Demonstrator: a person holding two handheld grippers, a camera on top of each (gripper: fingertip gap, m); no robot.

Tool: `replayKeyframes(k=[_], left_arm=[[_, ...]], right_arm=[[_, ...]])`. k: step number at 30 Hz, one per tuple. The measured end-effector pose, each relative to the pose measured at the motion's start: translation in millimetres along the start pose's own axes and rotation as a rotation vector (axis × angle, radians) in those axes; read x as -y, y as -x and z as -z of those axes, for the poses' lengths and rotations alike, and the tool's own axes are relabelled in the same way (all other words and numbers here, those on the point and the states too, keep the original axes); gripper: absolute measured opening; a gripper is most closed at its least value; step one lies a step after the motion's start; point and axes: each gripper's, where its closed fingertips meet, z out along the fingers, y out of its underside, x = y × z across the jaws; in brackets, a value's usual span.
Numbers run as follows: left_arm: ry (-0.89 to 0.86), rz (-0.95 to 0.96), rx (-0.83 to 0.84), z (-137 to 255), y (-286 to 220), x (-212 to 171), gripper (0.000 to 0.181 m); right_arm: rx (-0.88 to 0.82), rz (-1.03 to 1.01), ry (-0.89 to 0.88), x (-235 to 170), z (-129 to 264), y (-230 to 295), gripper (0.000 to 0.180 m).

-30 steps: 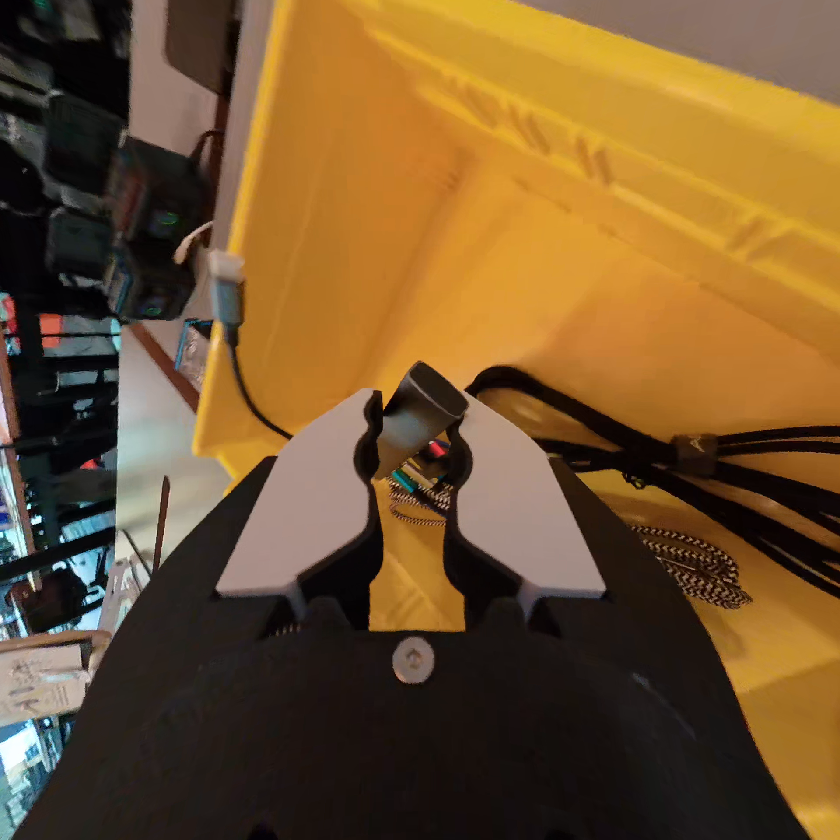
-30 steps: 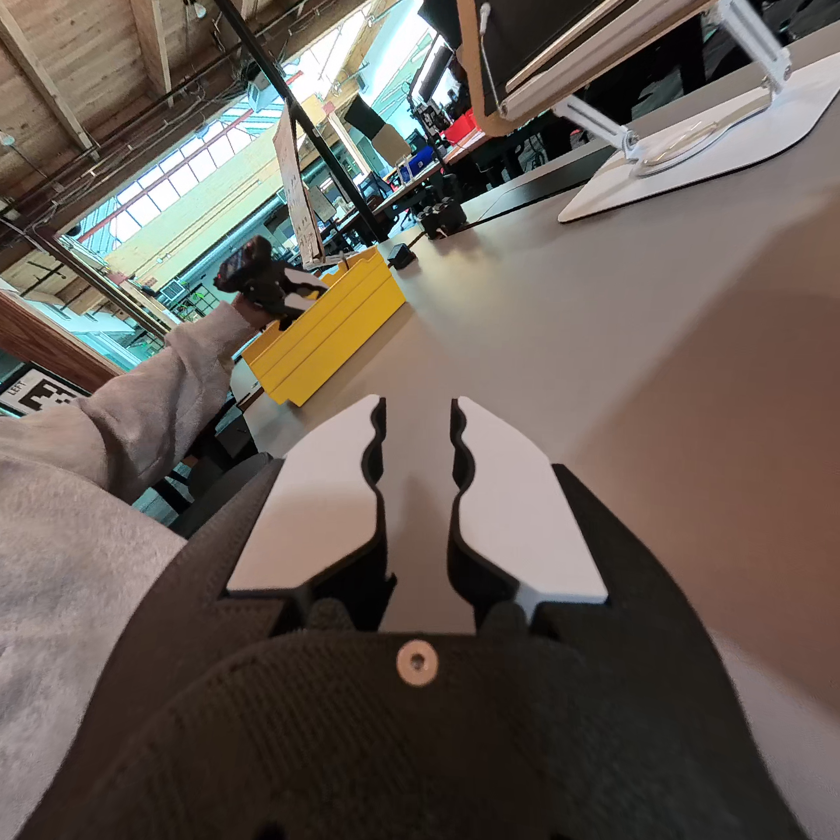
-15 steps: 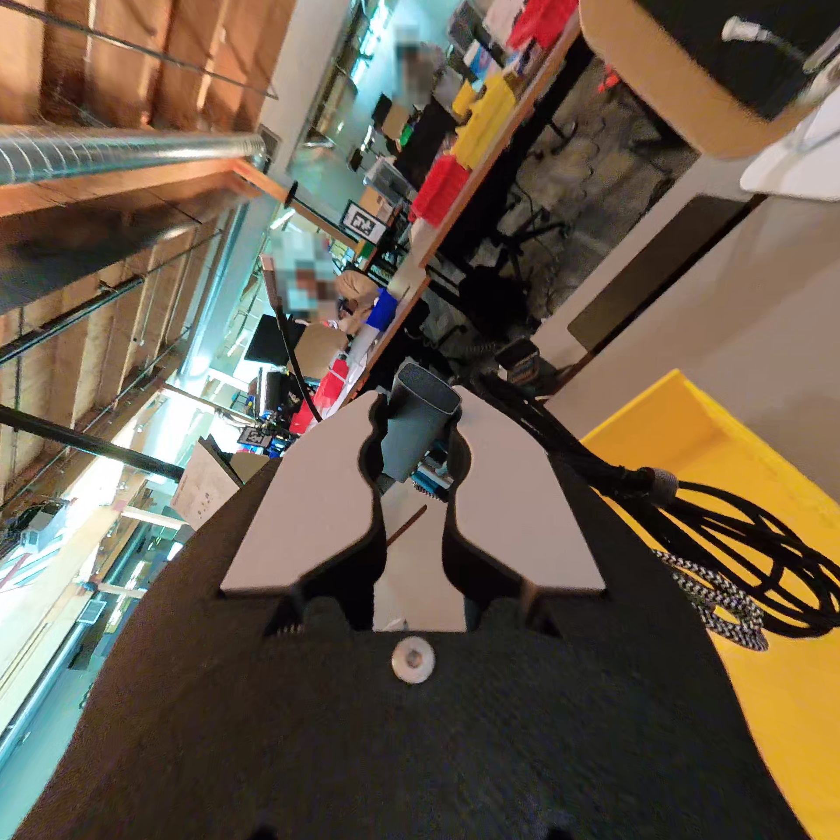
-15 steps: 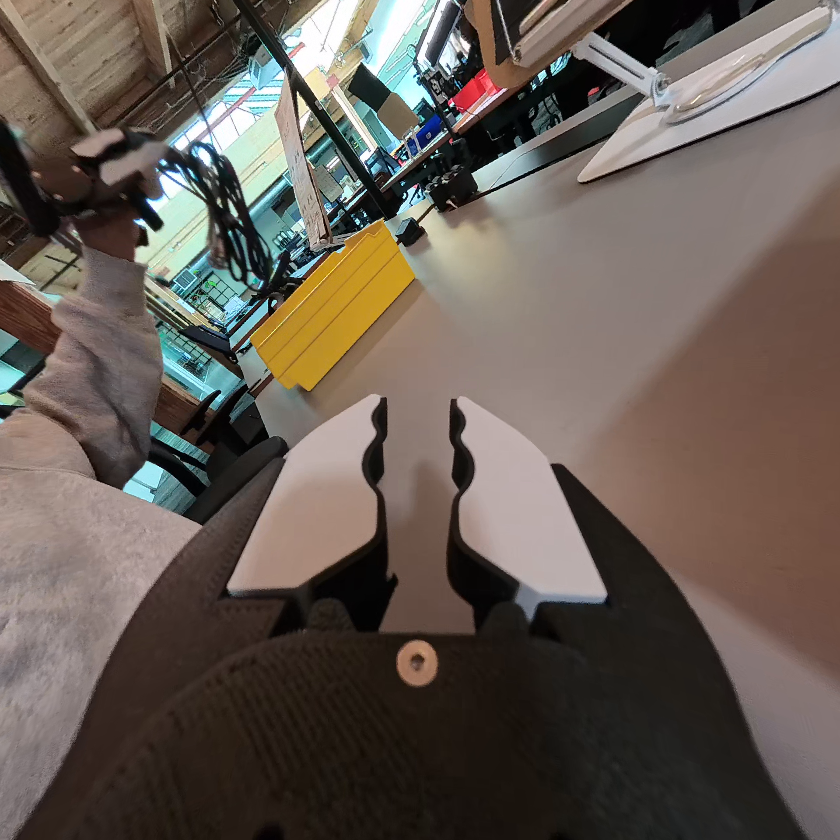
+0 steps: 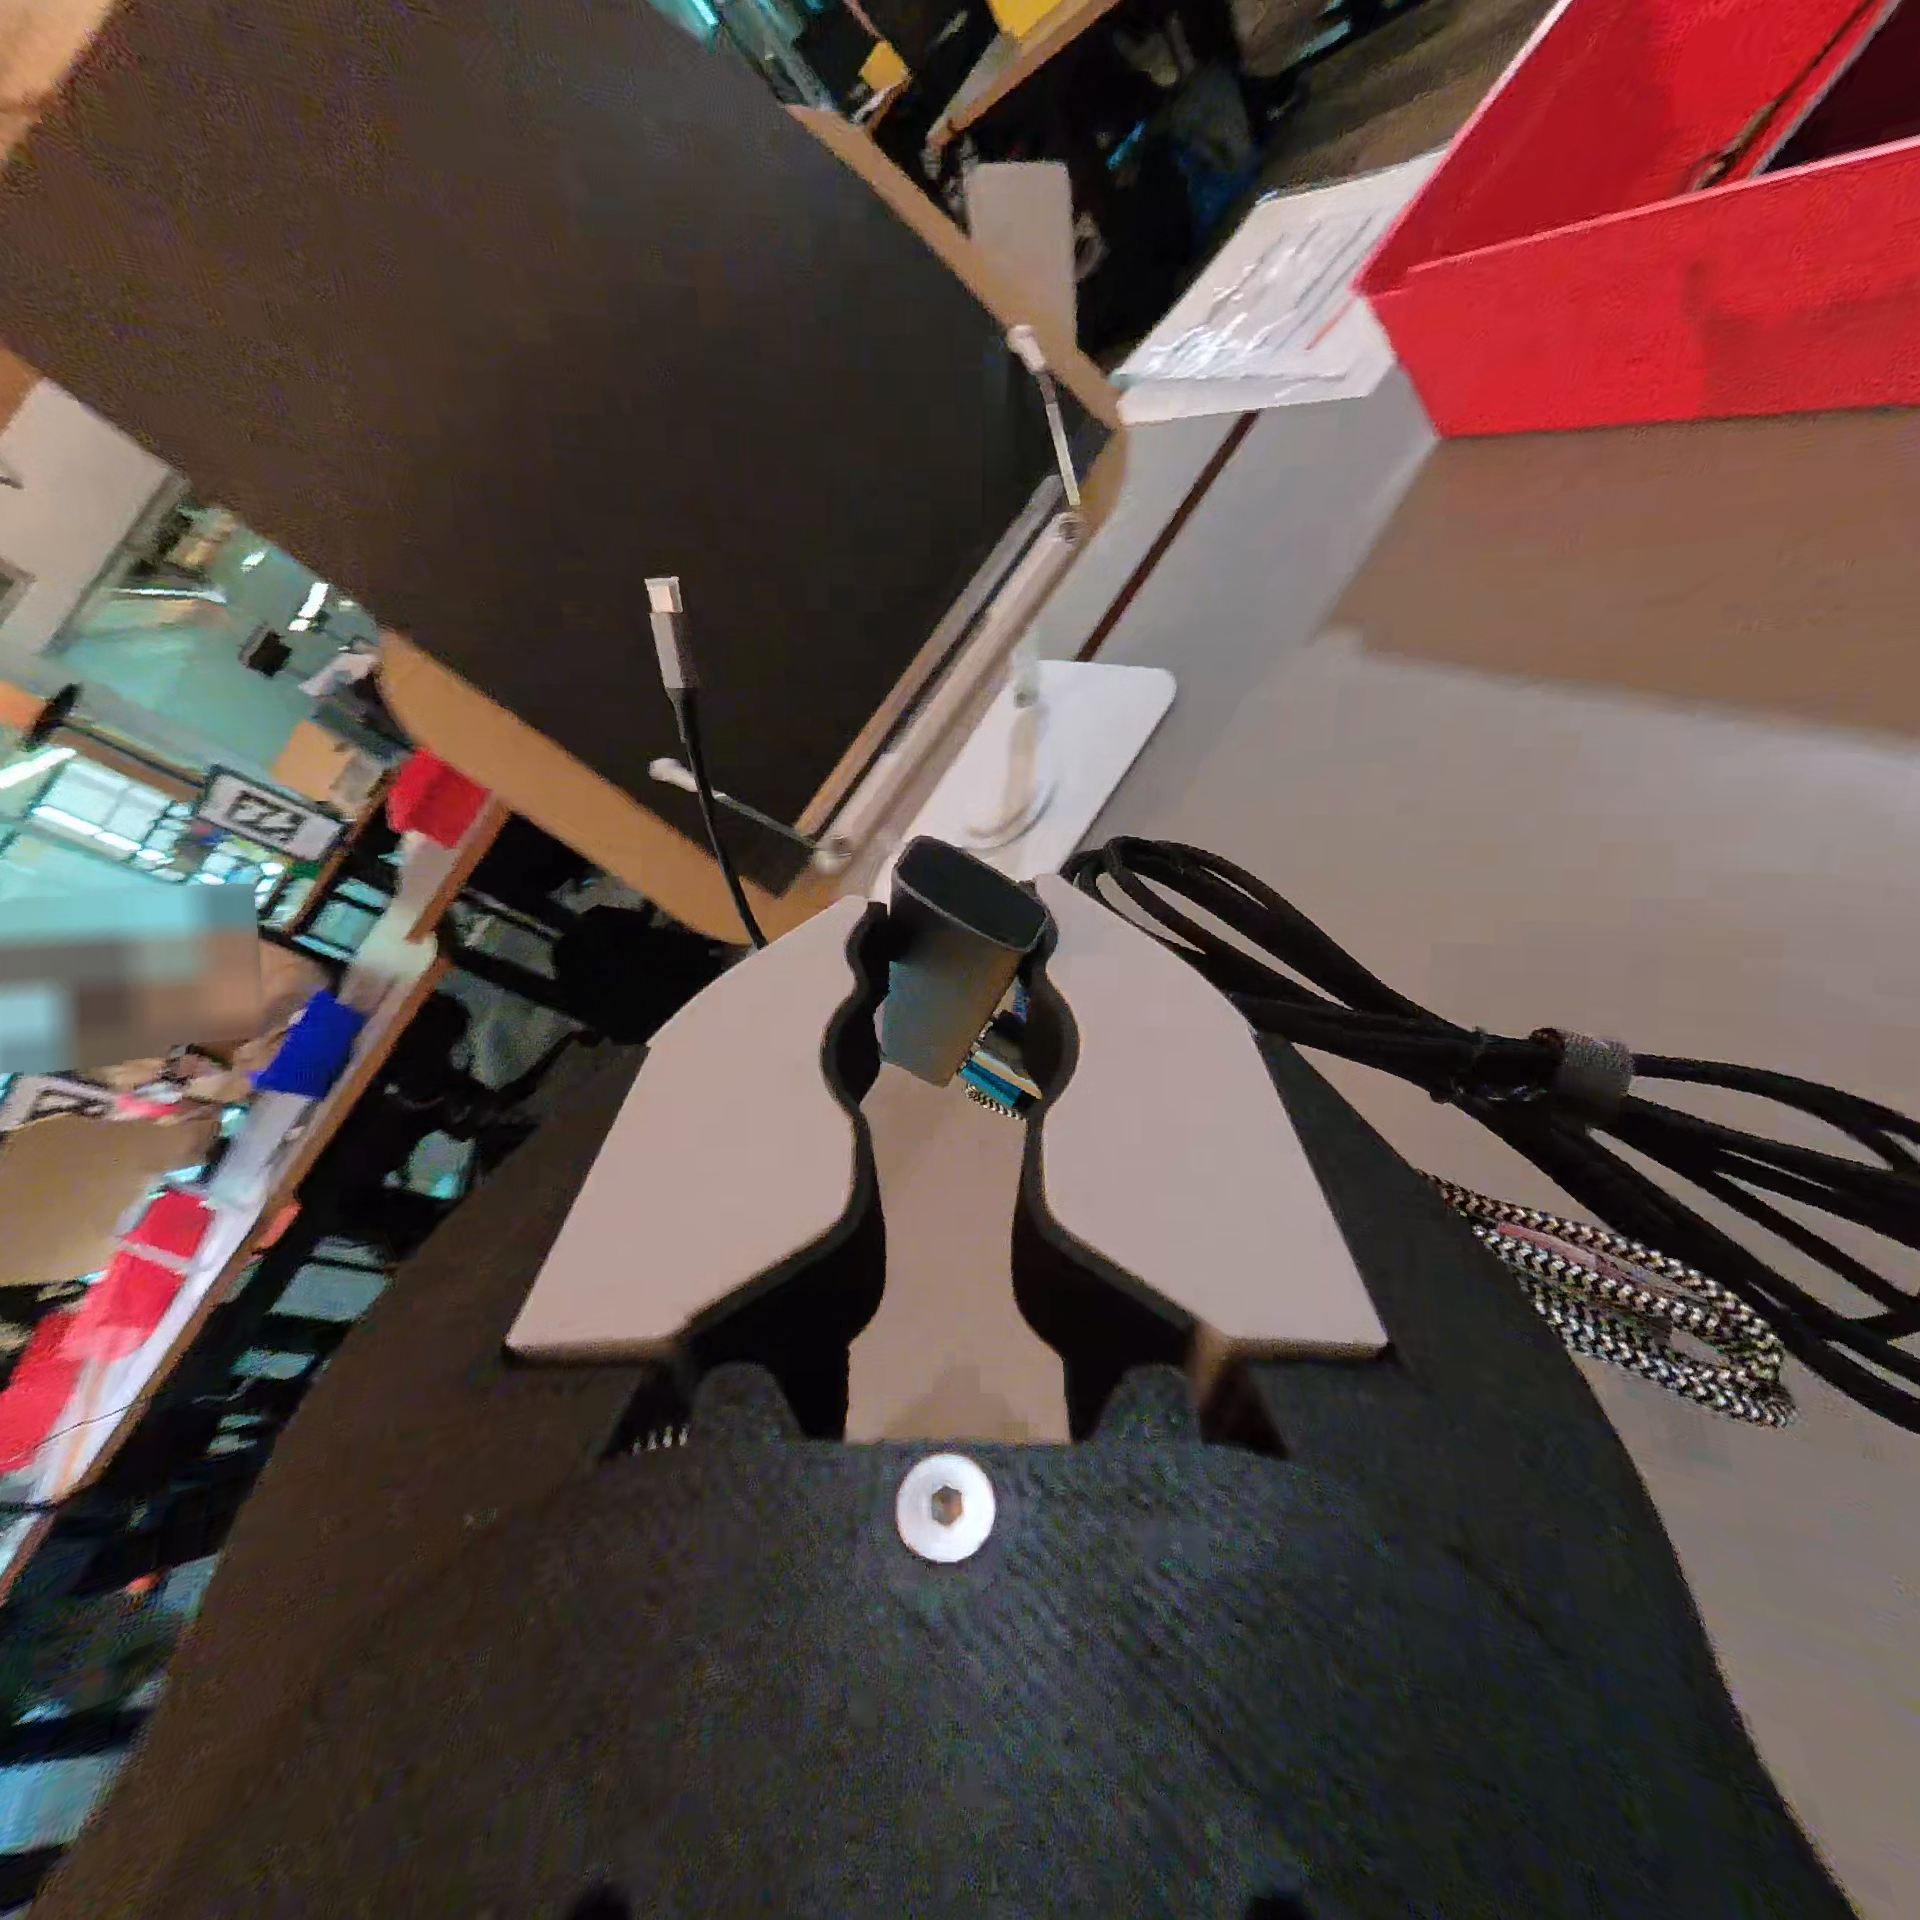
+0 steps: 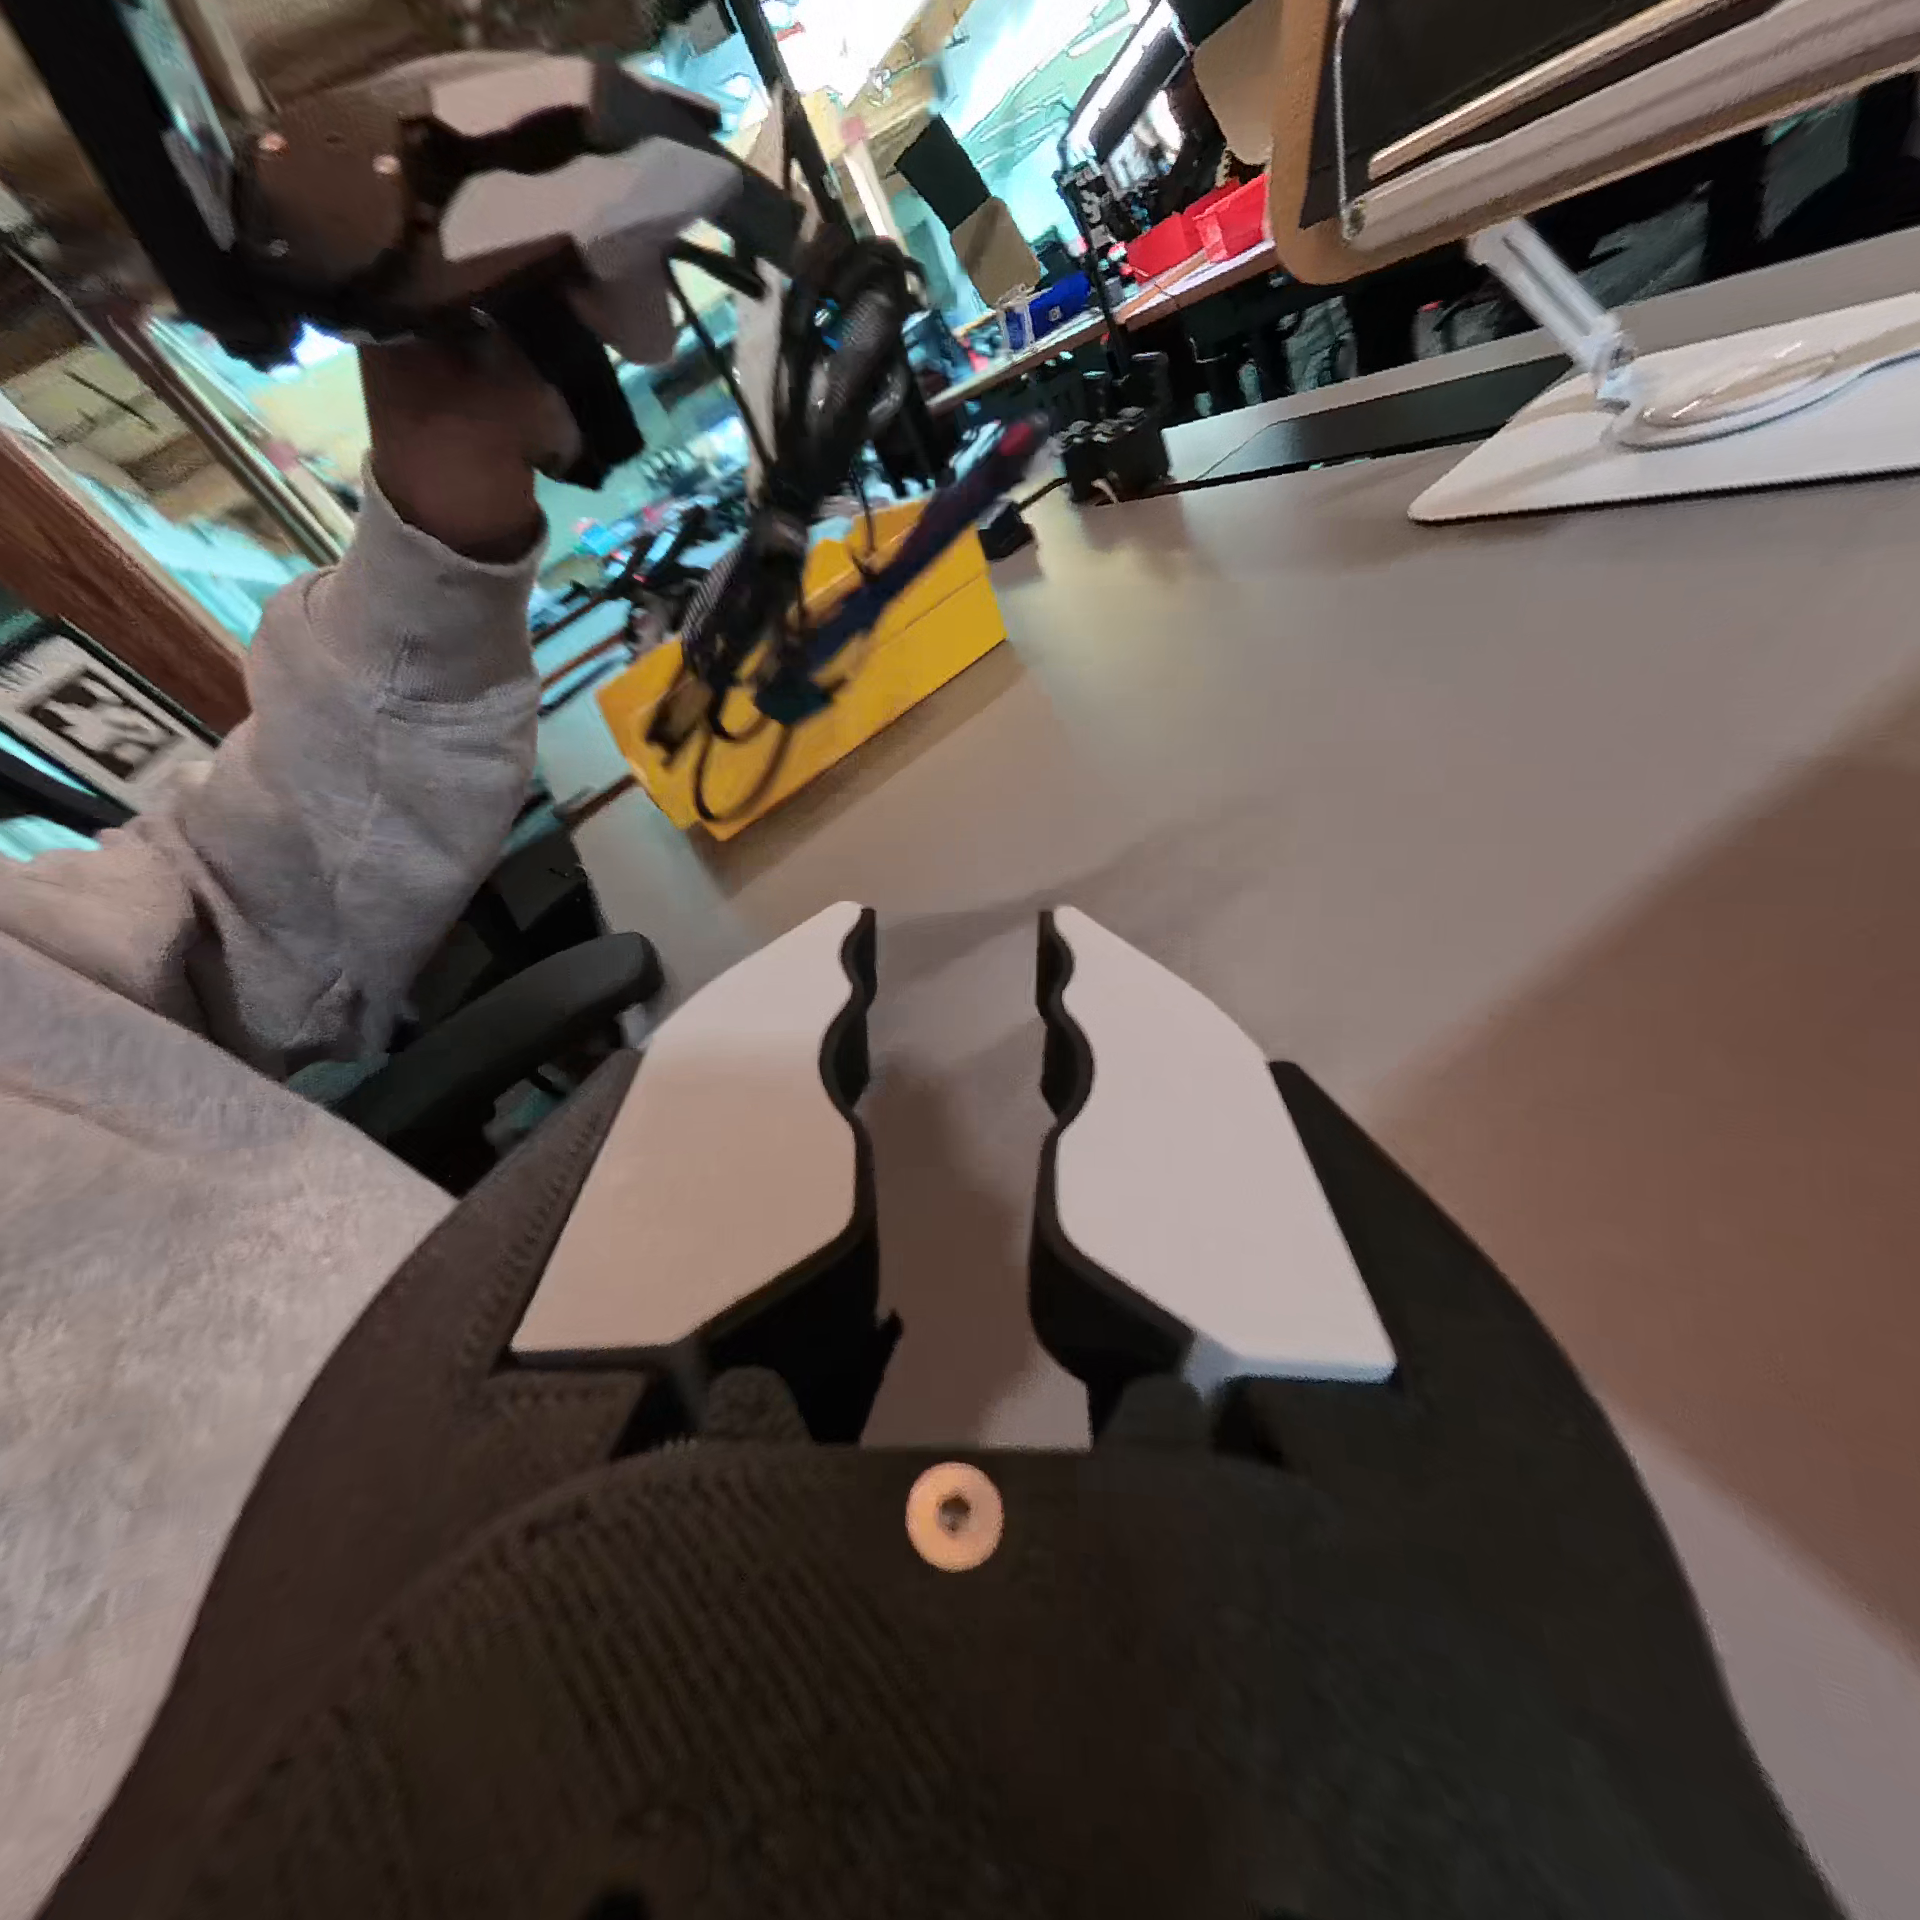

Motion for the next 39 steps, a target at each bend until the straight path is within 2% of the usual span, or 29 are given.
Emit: replayKeyframes(k=[4, 8, 13, 14, 16, 18, 19, 21, 24, 28, 34, 39], left_arm=[[-0.011, 0.083, -0.197, -48.7, -96.3, -8.8, 0.027], [-0.048, 0.141, -0.349, -62.3, -159.6, 6.8, 0.027], [-0.094, 0.425, -0.589, -64.9, -202.4, 24.3, 0.027], [-0.105, 0.477, -0.626, -64.5, -206.7, 25.2, 0.028], [-0.134, 0.531, -0.676, -63.1, -210.2, 23.3, 0.032], [-0.221, 0.570, -0.710, -57.6, -206.6, 25.9, 0.048], [-0.281, 0.591, -0.725, -52.9, -202.3, 29.1, 0.055], [-0.376, 0.613, -0.722, -48.9, -192.2, 27.6, 0.071], [-0.377, 0.609, -0.705, -60.1, -191.1, 4.7, 0.086], [-0.362, 0.686, -0.740, -64.0, -189.5, 3.1, 0.089], [-0.386, 0.508, -0.733, -57.2, -202.0, 8.1, 0.105], [-0.388, 0.324, -0.878, -41.1, -232.3, 10.4, 0.113]], right_arm=[[-0.240, 0.292, -0.079, 12.4, -1.0, -12.0, 0.058], [-0.231, 0.387, -0.055, 3.1, -26.3, 5.7, 0.064], [-0.341, 0.503, 0.114, -22.2, -64.1, -17.7, 0.069], [-0.353, 0.503, 0.148, -26.2, -69.7, -23.4, 0.063], [-0.357, 0.457, 0.200, -32.4, -75.4, -31.2, 0.039], [-0.306, 0.380, 0.205, -32.5, -73.6, -32.3, 0.011], [-0.287, 0.343, 0.182, -28.8, -70.2, -33.4, 0.007], [-0.269, 0.275, 0.111, -16.6, -62.1, -39.2, 0.006], [-0.146, 0.195, 0.028, -3.8, -51.3, -34.3, 0.005], [-0.067, 0.125, 0.014, -6.2, -41.6, -28.7, 0.005], [0.117, 0.124, -0.026, -0.9, -35.9, 3.2, 0.005], [0.257, 0.136, -0.054, 5.3, -25.5, 22.6, 0.004]])
